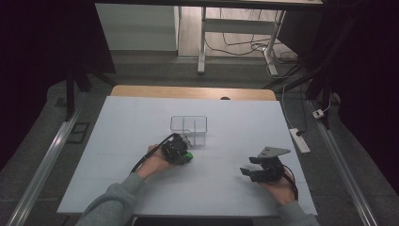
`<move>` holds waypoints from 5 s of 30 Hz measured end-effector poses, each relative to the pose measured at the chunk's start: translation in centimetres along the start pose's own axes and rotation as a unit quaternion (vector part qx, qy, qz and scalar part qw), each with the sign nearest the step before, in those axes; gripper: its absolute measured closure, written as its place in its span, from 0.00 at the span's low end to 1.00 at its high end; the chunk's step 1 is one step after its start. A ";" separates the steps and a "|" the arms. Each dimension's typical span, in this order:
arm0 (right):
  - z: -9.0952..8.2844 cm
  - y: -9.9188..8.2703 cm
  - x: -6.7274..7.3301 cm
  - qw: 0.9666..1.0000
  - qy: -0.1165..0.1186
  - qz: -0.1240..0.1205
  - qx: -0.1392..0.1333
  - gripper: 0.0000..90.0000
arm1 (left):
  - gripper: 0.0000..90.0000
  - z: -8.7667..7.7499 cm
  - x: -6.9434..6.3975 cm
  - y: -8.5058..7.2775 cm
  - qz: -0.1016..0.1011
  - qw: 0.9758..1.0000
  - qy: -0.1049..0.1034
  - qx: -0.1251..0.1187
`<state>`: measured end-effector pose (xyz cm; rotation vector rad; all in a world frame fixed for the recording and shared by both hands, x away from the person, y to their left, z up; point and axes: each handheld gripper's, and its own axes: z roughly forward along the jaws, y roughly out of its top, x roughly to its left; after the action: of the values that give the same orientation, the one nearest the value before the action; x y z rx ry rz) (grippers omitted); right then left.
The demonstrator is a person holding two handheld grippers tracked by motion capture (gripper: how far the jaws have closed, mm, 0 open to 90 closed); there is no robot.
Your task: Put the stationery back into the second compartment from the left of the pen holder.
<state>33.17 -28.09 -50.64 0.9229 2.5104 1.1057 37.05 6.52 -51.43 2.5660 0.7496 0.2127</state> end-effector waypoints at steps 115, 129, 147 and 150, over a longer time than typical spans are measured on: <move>-0.4 -0.1 -0.4 1.000 -0.002 0.008 -0.003 0.41 | 0.74 -11.7 5.4 5.8 -0.044 0.950 0.024 -0.308; -0.3 -0.2 -0.4 1.000 -0.002 0.009 -0.002 0.41 | 0.74 -9.4 6.4 7.3 -0.043 0.949 0.022 -0.313; -0.2 -0.3 -0.6 1.000 -0.002 0.011 0.002 0.41 | 0.74 -6.9 7.4 8.0 -0.034 0.952 0.014 -0.305; -0.2 -0.3 -0.6 1.000 -0.003 0.008 0.002 0.41 | 0.73 -6.6 7.6 7.8 -0.035 0.953 0.016 -0.300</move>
<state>33.41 -28.71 -50.77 0.9480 2.5060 1.1021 45.38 7.37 -41.84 1.9607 0.6605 0.3919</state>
